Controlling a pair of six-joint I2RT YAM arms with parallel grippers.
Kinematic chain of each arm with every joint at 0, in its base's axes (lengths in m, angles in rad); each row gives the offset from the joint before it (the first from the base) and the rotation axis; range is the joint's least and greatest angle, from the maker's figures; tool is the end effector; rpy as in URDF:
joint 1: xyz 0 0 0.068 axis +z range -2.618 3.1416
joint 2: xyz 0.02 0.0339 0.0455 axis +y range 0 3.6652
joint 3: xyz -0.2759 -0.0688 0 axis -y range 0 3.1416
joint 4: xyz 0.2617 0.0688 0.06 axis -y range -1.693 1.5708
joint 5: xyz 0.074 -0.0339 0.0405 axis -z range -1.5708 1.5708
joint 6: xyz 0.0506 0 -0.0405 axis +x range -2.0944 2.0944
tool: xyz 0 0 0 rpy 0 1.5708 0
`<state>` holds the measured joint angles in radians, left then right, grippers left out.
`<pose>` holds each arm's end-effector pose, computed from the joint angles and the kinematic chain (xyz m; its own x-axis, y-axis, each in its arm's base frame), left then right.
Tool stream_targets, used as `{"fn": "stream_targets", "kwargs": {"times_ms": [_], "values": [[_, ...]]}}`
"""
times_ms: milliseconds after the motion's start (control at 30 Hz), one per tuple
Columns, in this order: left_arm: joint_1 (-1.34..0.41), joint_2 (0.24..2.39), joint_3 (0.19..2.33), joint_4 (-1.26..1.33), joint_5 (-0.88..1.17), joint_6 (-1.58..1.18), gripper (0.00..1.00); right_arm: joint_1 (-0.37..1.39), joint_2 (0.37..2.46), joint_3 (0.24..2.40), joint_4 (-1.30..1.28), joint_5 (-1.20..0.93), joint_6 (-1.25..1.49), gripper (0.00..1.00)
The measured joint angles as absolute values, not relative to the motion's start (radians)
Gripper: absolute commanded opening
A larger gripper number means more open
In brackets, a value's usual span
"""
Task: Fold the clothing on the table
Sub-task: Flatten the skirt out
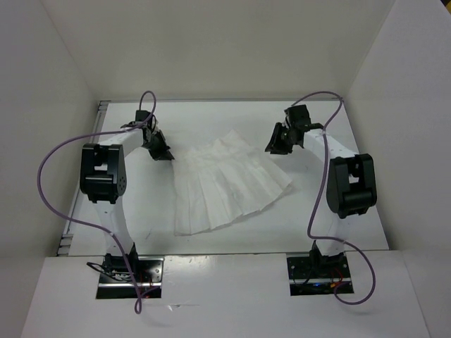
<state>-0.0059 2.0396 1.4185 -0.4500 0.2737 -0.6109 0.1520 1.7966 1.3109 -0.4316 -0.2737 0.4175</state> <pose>0.4511 -0.0163 0.1484 -0.7965 -0.5476 -0.2564 -0.3927 0.7910 -0.4692 0.4090 0.0765 0.2159 -0.8424 0.2659 -0.4687 0.0365 0.8959 0.4427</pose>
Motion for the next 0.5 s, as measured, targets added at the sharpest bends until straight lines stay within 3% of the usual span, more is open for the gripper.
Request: {"fn": "stream_targets", "kwargs": {"times_ms": [233,500], "values": [[-0.002,2.095,1.531,-0.457,0.254,-0.614,0.0,0.193,1.942,1.311,-0.451,-0.297,0.41,0.0],[0.005,2.192,1.716,-0.493,0.259,-0.614,0.0,0.211,1.981,1.293,-0.488,-0.304,0.43,0.0]]}}
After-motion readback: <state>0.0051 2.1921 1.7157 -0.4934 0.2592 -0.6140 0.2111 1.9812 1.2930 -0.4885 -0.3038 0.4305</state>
